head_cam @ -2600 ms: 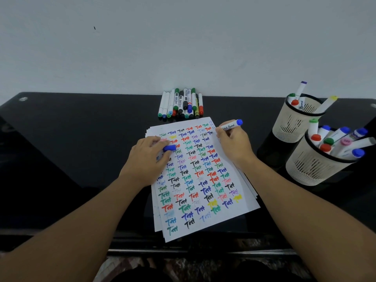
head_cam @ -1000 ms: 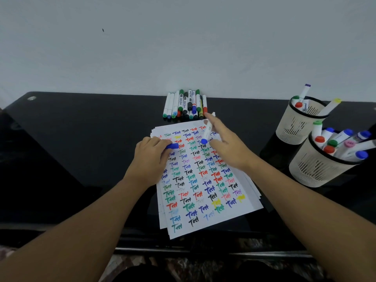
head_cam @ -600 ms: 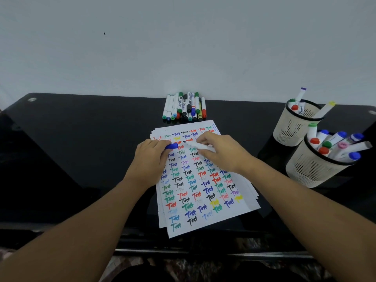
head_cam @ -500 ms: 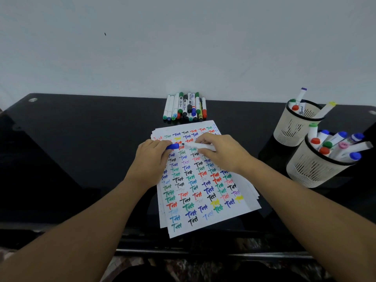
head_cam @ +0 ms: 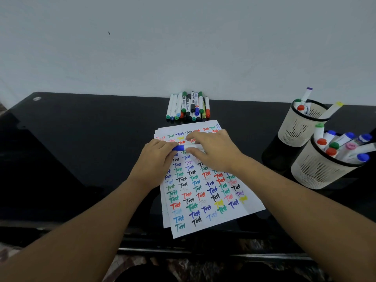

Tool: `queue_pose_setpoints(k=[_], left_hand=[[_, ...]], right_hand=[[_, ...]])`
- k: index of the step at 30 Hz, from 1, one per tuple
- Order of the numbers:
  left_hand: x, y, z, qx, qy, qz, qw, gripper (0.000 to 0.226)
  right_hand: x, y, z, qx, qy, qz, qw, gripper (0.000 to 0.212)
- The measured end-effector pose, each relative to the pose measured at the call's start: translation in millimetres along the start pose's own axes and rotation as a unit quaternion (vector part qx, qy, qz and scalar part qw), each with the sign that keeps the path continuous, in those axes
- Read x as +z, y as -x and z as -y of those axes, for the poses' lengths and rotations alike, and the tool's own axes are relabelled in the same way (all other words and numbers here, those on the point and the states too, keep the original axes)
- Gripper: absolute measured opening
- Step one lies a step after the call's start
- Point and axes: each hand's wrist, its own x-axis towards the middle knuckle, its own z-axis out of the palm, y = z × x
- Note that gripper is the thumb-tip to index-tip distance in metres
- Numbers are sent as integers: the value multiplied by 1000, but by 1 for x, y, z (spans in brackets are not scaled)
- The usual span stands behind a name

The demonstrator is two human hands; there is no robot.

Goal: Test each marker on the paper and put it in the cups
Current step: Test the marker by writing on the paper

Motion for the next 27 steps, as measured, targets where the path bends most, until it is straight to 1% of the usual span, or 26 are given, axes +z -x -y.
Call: queue_pose_setpoints(k=[3,5,9,12,16,19,24,27], left_hand=[[-2,1,-3,-3,13,0,1000,36],[-4,2,-6,-29,28,7,999,43],[-4,2,-8,-86,60,31,994,65],[-4,-2,-8,-123,71,40,989,79],[0,-5,-4,-79,8,65,995,83],[3,-7,1,-82,-7,95,992,85],[2,-7,0,-87,-9,101,991,92],[-1,-7,-2,-88,-10,98,991,88]], right_hand=[[-6,2,0,-19,67,17,997,41],[-8,3,3,-45,80,27,995,45],[-7,5,8,-30,-9,50,998,54],[-6,8,8,-1,-61,41,997,57],[-7,15,1,23,-85,33,996,58],[-6,20,-5,46,-102,20,993,52],[-5,23,-8,57,-108,17,992,52],[-6,25,-8,80,-178,8,981,50]])
